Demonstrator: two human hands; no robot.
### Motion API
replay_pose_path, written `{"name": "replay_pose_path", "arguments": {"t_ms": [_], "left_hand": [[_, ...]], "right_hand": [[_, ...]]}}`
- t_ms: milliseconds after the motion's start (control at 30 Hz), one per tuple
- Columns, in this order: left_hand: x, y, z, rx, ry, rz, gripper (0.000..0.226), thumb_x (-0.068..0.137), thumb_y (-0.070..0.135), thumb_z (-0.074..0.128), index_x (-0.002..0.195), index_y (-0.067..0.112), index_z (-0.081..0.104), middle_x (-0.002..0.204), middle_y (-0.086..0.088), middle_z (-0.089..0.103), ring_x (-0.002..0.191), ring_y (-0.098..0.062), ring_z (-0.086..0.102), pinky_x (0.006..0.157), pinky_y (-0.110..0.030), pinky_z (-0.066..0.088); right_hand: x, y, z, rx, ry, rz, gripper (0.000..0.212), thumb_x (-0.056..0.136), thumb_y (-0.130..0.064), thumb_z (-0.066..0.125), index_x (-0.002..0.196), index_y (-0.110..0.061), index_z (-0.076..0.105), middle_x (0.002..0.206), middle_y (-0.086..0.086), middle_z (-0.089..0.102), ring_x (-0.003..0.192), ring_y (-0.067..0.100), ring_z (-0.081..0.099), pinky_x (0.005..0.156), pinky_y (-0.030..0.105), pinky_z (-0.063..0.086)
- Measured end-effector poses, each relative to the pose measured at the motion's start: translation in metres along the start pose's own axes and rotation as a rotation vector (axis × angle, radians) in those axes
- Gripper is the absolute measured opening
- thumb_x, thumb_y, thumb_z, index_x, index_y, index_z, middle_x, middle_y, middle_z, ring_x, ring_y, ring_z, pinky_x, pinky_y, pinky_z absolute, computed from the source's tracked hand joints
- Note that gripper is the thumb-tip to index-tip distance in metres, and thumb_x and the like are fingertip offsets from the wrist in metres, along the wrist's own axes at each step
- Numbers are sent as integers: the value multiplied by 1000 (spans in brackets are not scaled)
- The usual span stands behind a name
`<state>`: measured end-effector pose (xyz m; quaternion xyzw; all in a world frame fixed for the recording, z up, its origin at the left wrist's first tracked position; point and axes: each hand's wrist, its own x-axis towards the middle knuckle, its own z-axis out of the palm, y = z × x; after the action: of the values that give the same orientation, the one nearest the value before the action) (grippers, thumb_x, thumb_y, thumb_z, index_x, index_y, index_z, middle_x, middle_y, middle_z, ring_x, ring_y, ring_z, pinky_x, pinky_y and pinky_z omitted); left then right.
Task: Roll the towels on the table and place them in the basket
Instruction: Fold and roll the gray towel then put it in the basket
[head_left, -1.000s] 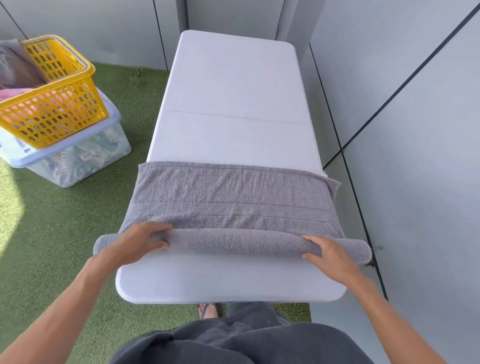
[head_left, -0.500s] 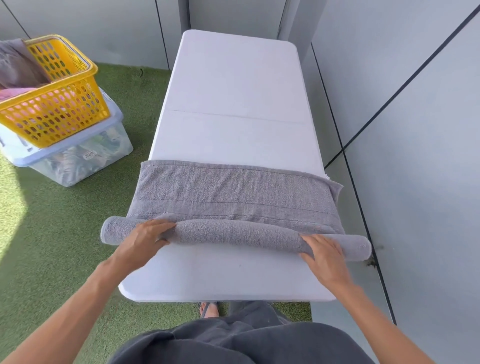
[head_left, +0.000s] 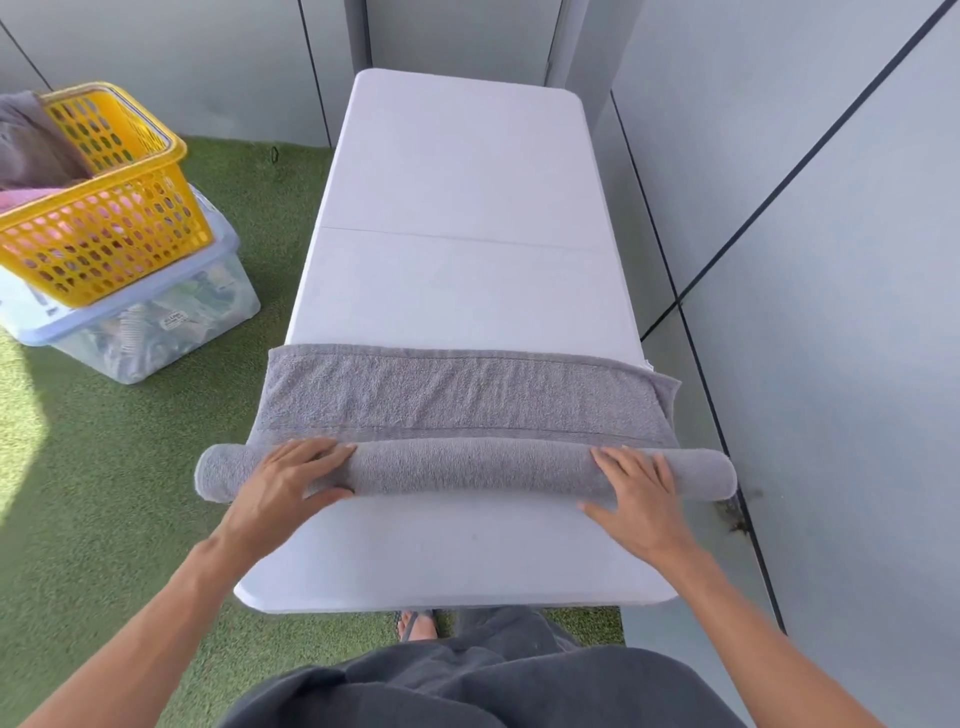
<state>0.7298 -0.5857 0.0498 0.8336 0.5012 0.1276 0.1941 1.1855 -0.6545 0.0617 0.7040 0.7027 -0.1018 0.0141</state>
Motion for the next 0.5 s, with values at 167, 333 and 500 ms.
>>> {"name": "replay_pose_path", "arguments": {"t_ms": [167,333,500], "left_hand": [[5,-3,-3,-60,-122,-103,49,77,29,78,124,28,64,114,8,67,105,-18,63,91,-37,50],[31,-4,-32,-194,-451,-275,40,81,33,74,116,49,60,112,22,61,102,-7,58,96,-33,45],[23,7,-14,-84,113,-90,31,93,38,59,119,25,68,118,5,65,108,-20,62,92,-39,49]], "right_hand": [[-1,-2,-10,-21,-77,-9,52,88,-38,64,135,-21,51,130,-7,54,126,17,45,107,38,28],[9,8,-33,231,-354,56,40,83,-38,70,120,-30,61,114,-8,64,109,17,59,92,36,45],[18,6,-24,440,-17,170,42,88,-35,65,129,-25,57,130,-2,59,123,18,52,106,38,39]]}}
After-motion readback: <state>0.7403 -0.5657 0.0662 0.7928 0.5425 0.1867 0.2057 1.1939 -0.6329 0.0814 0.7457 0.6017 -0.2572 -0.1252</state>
